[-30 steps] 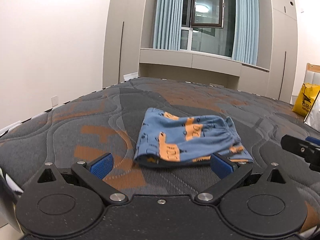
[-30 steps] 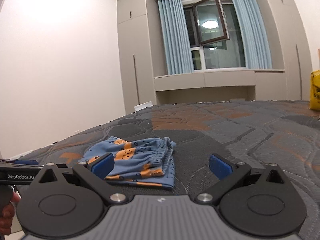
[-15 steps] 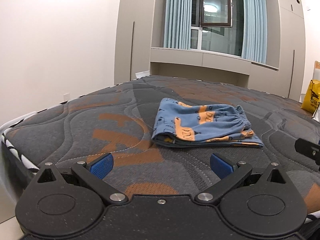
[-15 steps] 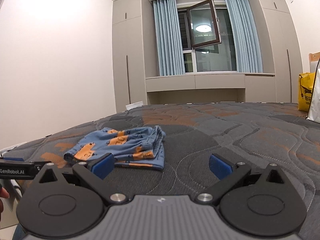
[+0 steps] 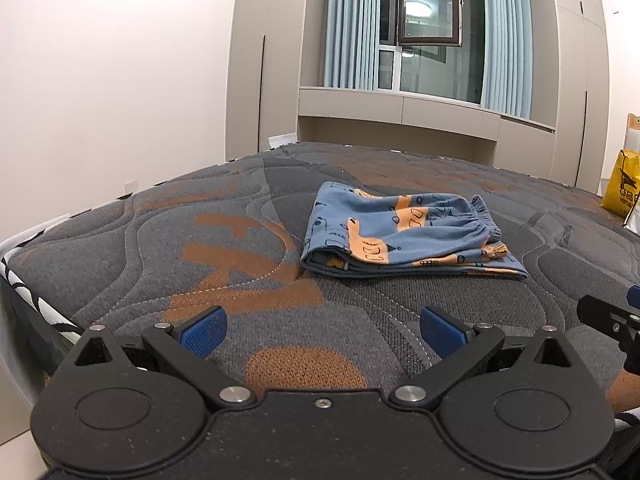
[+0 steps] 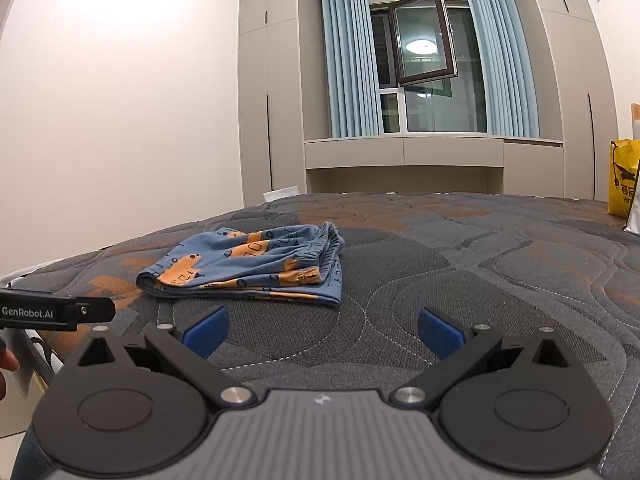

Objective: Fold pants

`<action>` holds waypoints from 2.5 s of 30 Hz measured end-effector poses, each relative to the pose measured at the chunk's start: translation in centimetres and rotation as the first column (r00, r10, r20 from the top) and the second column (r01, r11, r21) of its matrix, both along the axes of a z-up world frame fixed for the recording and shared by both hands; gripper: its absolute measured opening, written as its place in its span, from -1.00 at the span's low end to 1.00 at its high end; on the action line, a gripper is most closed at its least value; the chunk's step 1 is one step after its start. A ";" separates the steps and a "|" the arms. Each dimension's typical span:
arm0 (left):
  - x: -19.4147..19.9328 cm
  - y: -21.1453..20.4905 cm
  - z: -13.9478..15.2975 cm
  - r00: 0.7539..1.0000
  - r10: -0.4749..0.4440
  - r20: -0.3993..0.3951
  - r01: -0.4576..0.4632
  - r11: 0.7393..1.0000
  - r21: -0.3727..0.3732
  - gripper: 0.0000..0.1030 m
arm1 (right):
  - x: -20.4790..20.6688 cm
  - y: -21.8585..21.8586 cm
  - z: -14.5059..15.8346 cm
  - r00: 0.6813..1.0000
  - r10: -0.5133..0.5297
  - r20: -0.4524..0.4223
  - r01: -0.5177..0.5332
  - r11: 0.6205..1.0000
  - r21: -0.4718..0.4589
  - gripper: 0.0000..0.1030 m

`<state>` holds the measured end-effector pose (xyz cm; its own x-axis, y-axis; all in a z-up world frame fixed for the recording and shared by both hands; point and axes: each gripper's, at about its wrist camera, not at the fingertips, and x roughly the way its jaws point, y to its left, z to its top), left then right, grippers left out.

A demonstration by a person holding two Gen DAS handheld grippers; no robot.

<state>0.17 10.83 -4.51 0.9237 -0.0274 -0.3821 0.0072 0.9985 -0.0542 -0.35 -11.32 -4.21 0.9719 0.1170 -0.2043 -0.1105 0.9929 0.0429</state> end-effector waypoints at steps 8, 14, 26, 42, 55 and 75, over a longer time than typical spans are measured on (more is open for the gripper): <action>0.1 0.1 -0.1 1.000 0.006 -0.006 -0.006 1.000 -0.002 0.99 | -0.1 -0.1 -0.2 1.000 0.015 -0.005 -0.015 1.000 0.003 1.00; 0.1 0.1 -0.1 1.000 0.006 -0.007 -0.006 1.000 -0.002 0.99 | -0.2 -0.2 -0.2 1.000 0.016 -0.006 -0.016 1.000 0.005 1.00; 0.0 0.3 -0.2 1.000 0.009 -0.008 -0.009 1.000 -0.004 0.99 | -0.2 -0.2 -0.1 1.000 0.015 -0.007 -0.015 1.000 0.004 1.00; -0.1 0.3 -0.2 1.000 0.010 -0.009 -0.010 1.000 -0.003 0.99 | -0.2 -0.2 -0.1 1.000 0.016 -0.008 -0.016 1.000 0.001 1.00; -0.2 0.3 -0.2 1.000 0.011 -0.008 -0.012 1.000 -0.006 0.99 | -0.2 -0.1 -0.1 1.000 0.017 -0.007 -0.017 1.000 0.001 1.00; -0.6 -0.1 0.4 0.999 0.048 0.006 -0.048 0.999 0.010 0.99 | -0.4 -0.2 -0.3 1.000 0.019 -0.010 -0.019 1.000 0.003 1.00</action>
